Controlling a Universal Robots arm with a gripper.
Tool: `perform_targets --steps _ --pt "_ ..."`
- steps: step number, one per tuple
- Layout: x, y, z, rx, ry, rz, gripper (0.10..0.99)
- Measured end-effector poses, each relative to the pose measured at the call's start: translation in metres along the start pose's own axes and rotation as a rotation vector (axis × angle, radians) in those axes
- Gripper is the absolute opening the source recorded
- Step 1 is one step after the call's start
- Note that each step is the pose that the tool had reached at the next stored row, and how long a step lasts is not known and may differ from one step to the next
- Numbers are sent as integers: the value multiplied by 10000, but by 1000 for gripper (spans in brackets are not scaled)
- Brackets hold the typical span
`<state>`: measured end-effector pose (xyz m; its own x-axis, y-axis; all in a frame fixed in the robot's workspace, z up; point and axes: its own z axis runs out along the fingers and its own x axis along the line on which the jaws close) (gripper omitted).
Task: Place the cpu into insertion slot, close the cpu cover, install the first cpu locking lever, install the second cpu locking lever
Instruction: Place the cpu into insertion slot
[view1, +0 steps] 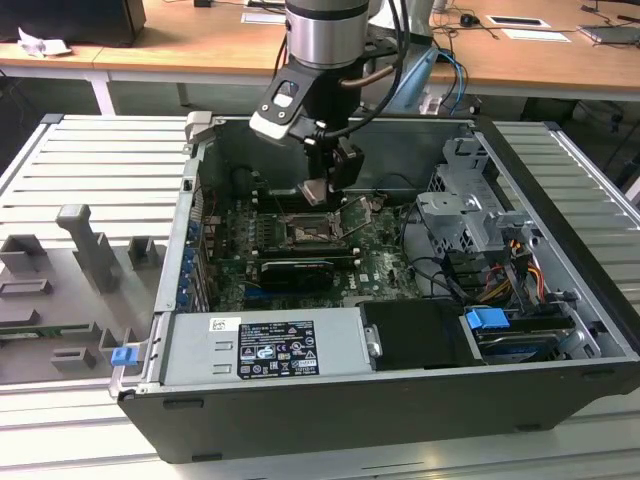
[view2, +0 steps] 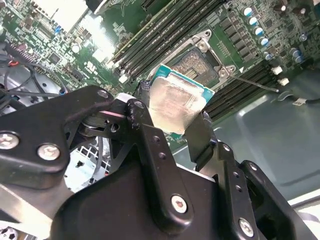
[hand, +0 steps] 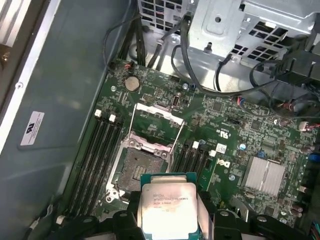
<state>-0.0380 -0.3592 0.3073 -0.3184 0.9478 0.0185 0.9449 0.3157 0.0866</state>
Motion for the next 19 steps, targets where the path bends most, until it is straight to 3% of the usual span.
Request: perform_targets --steps 7,14,19 --pt "-1 -6 81 -30 -138 1582 529" --pt "-2 -12 145 -73 -340 3907 529" --pt "-3 -12 161 -88 -410 4717 529"
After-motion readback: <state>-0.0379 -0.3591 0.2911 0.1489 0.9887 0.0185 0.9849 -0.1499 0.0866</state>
